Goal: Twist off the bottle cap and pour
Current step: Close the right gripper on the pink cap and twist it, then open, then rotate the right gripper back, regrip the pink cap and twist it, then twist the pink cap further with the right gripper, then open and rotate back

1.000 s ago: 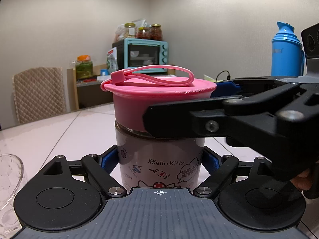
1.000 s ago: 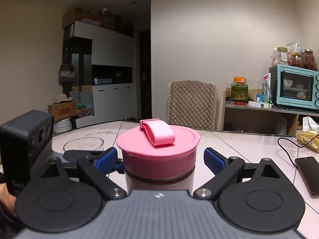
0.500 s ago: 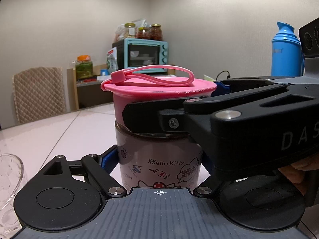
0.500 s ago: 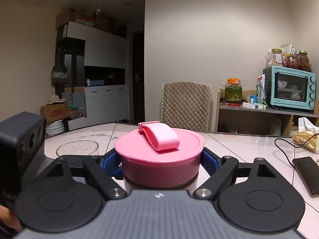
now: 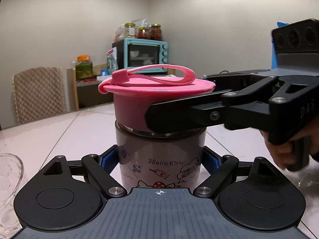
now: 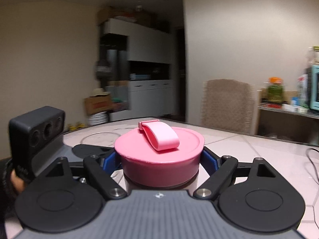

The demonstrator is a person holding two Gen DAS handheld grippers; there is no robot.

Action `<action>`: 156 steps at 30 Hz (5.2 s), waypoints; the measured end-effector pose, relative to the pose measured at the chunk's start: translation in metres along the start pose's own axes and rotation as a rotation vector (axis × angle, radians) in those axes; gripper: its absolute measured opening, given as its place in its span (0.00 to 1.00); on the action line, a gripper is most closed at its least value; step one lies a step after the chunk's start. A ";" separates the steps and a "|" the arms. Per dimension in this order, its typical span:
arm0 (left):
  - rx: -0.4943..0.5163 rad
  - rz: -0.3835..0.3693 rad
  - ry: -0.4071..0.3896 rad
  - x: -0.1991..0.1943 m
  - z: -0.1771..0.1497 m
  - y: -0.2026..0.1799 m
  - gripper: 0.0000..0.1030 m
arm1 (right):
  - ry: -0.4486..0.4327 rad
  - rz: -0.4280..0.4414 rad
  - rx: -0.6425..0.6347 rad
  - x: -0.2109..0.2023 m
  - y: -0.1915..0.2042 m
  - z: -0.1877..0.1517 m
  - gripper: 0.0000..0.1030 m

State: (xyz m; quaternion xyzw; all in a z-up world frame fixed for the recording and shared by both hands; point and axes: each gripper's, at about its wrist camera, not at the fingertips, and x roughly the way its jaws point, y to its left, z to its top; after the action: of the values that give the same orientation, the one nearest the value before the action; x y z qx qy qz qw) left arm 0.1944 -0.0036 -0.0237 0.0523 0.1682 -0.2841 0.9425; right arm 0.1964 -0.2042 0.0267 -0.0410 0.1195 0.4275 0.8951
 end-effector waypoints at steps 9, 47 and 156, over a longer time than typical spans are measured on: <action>0.000 0.000 0.000 0.000 0.000 0.001 0.87 | 0.014 0.155 -0.031 -0.001 -0.024 0.006 0.83; 0.000 -0.001 0.000 0.001 0.000 -0.001 0.87 | -0.040 -0.361 0.098 0.010 0.050 0.001 0.94; 0.002 -0.004 0.001 0.002 0.000 -0.003 0.87 | -0.004 -0.161 0.059 0.007 0.022 -0.002 0.83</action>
State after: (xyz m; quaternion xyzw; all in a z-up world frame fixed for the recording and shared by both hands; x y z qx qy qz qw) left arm 0.1940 -0.0071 -0.0241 0.0531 0.1683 -0.2859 0.9419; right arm 0.1834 -0.1858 0.0239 -0.0231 0.1266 0.3507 0.9276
